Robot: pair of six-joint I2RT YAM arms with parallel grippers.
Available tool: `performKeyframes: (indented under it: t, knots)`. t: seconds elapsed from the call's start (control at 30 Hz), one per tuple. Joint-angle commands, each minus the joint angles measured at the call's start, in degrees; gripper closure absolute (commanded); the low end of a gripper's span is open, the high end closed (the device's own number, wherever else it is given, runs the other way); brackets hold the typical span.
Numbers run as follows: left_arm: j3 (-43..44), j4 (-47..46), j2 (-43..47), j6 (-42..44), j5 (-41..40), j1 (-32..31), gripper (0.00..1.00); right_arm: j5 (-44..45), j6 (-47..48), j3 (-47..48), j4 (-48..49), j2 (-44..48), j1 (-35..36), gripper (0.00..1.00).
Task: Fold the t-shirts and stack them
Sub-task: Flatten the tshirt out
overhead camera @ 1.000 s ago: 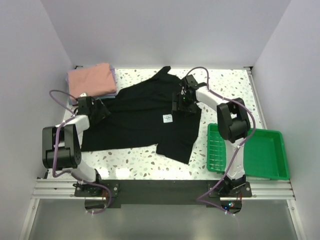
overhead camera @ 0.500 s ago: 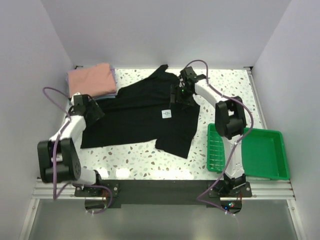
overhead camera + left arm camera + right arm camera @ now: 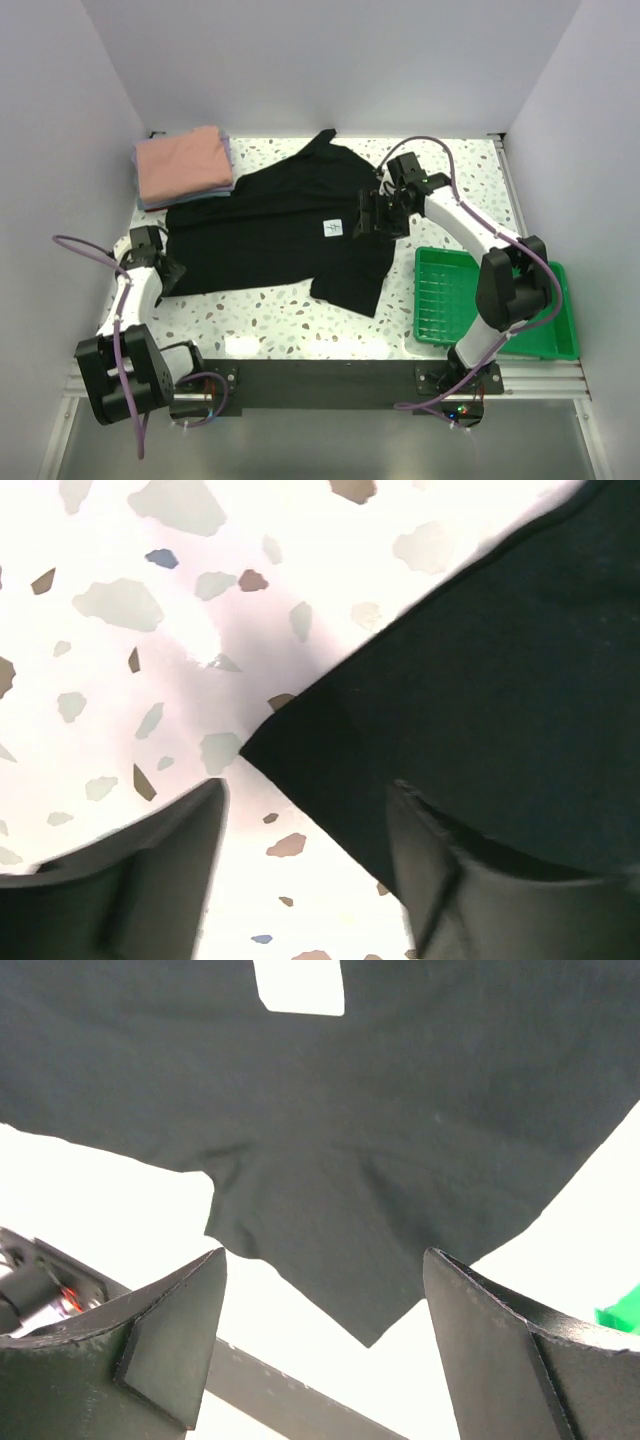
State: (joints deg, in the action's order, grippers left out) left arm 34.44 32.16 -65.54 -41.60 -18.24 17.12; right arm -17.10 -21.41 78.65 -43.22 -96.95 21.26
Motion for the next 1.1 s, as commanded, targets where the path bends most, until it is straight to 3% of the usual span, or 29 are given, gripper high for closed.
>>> performKeyframes:
  t: [0.0,0.2,0.63,1.07]
  knots:
    - [-0.2,-1.1,0.6,-2.4,0.4,2.2,0.34,-1.7,2.2,-3.2,-0.4,2.2,-0.2,0.18]
    - [-1.6,-2.7,0.2,-2.8,0.6,4.1,0.48,-2.6,2.4,-7.1,-0.8,4.4,-0.2,0.18]
    - [-1.7,-8.0,-5.2,-0.3,3.3,7.7,0.54,-4.0,1.5,-11.5,0.3,4.7,-0.2,0.18]
    - [-1.3,-9.7,-7.9,2.1,4.4,10.6,0.71,-5.2,1.3,-14.1,0.7,4.3,-0.2,0.18]
